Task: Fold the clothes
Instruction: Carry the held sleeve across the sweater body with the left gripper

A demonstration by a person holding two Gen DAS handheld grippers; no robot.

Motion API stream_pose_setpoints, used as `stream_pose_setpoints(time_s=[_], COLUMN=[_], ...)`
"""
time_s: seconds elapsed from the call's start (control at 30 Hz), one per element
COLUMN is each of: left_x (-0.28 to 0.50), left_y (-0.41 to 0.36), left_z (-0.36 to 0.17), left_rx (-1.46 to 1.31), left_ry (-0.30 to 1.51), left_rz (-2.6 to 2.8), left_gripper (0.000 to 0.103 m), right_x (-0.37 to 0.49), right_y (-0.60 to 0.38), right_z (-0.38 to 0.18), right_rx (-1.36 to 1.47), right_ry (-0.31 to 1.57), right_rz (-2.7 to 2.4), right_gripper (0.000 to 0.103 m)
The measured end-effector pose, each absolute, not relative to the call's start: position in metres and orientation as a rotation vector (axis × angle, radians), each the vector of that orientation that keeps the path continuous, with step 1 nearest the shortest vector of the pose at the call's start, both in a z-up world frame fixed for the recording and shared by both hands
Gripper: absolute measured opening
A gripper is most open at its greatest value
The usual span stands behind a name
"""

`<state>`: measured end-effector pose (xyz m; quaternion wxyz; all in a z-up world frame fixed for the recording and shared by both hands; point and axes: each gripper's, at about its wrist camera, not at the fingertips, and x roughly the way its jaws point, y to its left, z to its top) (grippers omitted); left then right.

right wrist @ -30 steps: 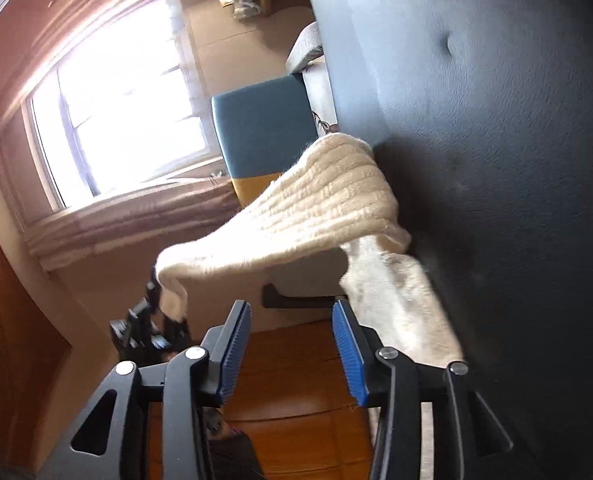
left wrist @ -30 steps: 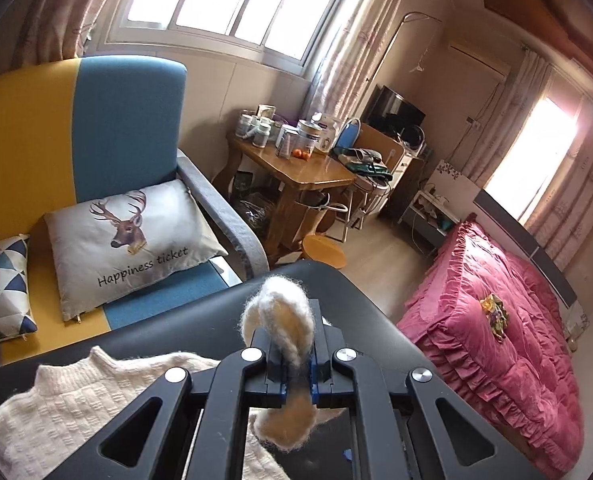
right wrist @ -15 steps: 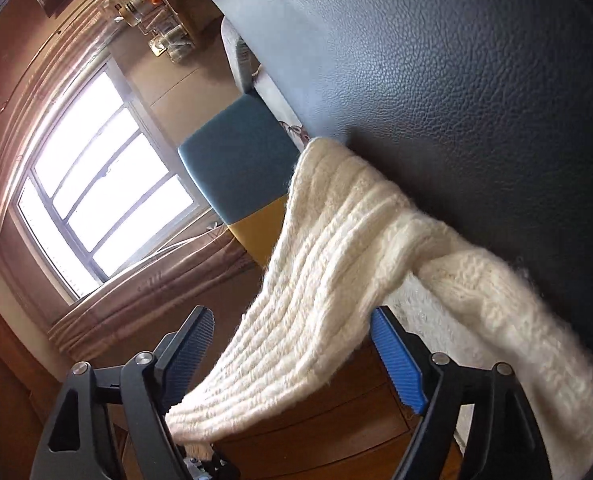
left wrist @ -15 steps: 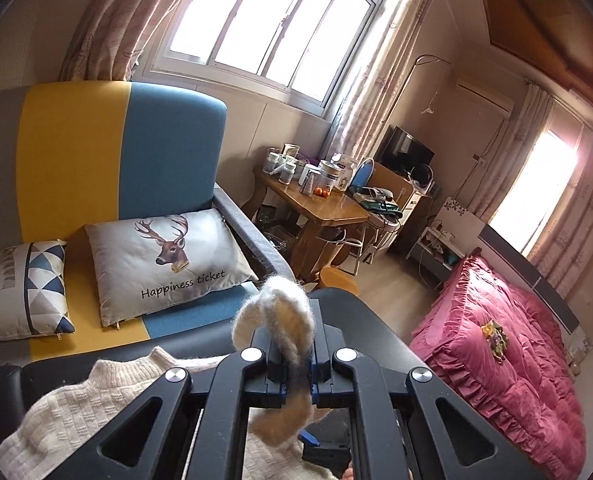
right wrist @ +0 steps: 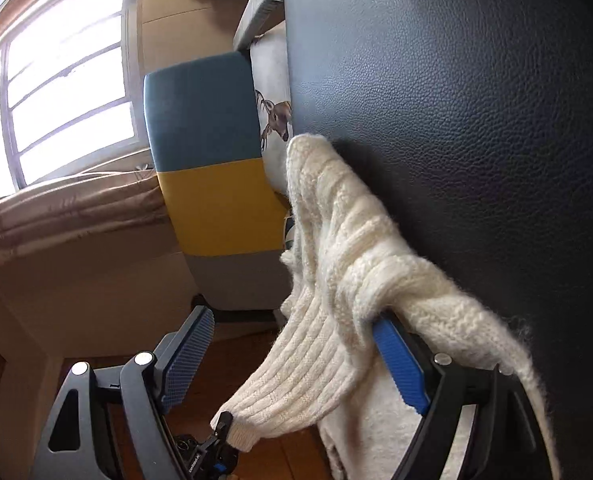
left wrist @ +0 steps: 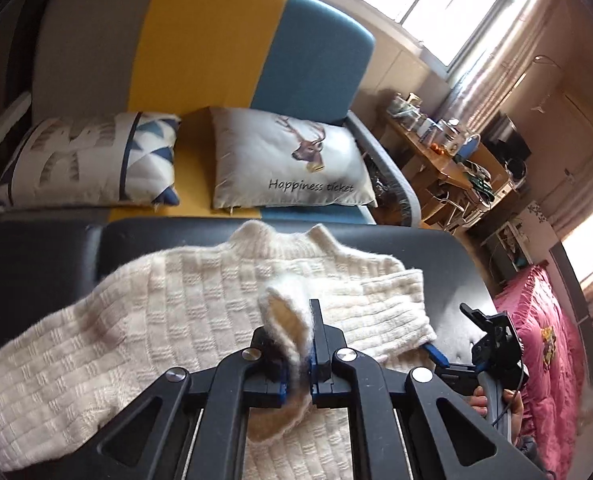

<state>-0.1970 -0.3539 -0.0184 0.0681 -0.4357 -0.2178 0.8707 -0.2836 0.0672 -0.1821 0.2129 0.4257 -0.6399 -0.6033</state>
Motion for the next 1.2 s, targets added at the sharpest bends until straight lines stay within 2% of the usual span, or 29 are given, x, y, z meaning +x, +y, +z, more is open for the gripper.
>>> stream_pose_setpoints(time_s=[0.2, 0.33, 0.47, 0.57, 0.7, 0.8, 0.83, 0.97, 1.03, 1.1, 1.2], left_x=[-0.195, -0.196, -0.200, -0.196, -0.193, -0.194, -0.195, -0.196, -0.197, -0.198, -0.197], left_y=[-0.367, -0.372, -0.383, -0.390, -0.393, -0.390, -0.389, -0.384, -0.383, -0.383, -0.380], left_z=[-0.049, -0.065, -0.098, -0.116, -0.126, -0.122, -0.121, -0.118, -0.119, -0.121, -0.119], left_rx=[-1.379, -1.449, -1.553, -1.581, -1.568, -1.552, -1.546, -1.539, -1.546, -1.544, -1.517], left_ry=[-0.713, -0.707, -0.727, -0.779, -0.815, -0.787, -0.768, -0.698, -0.672, -0.661, -0.602], left_rz=[2.588, 2.588, 2.579, 2.554, 2.535, 2.548, 2.558, 2.579, 2.581, 2.584, 2.611], left_gripper=[0.008, 0.008, 0.008, 0.008, 0.008, 0.008, 0.008, 0.008, 0.008, 0.008, 0.008], right_x=[-0.282, -0.275, -0.270, -0.260, -0.267, -0.287, -0.298, -0.347, -0.363, -0.372, -0.376], right_y=[0.062, 0.074, 0.078, 0.084, 0.088, 0.080, 0.076, 0.078, 0.076, 0.071, 0.064], right_z=[-0.169, -0.148, -0.155, -0.147, -0.118, -0.099, -0.098, -0.125, -0.137, -0.148, -0.148], right_rx=[1.179, 1.045, 1.191, 1.259, 1.277, 1.253, 1.260, 1.384, 1.427, 1.498, 1.499], right_ry=[-1.748, -1.685, -1.613, -1.458, -1.102, -0.821, -0.757, -0.846, -0.842, -0.822, -0.791], right_rz=[-1.769, -1.915, -1.915, -1.962, -2.153, -2.289, -2.312, -2.285, -2.263, -2.241, -2.207], right_gripper=[0.083, 0.084, 0.084, 0.084, 0.081, 0.072, 0.064, 0.052, 0.029, 0.015, 0.008])
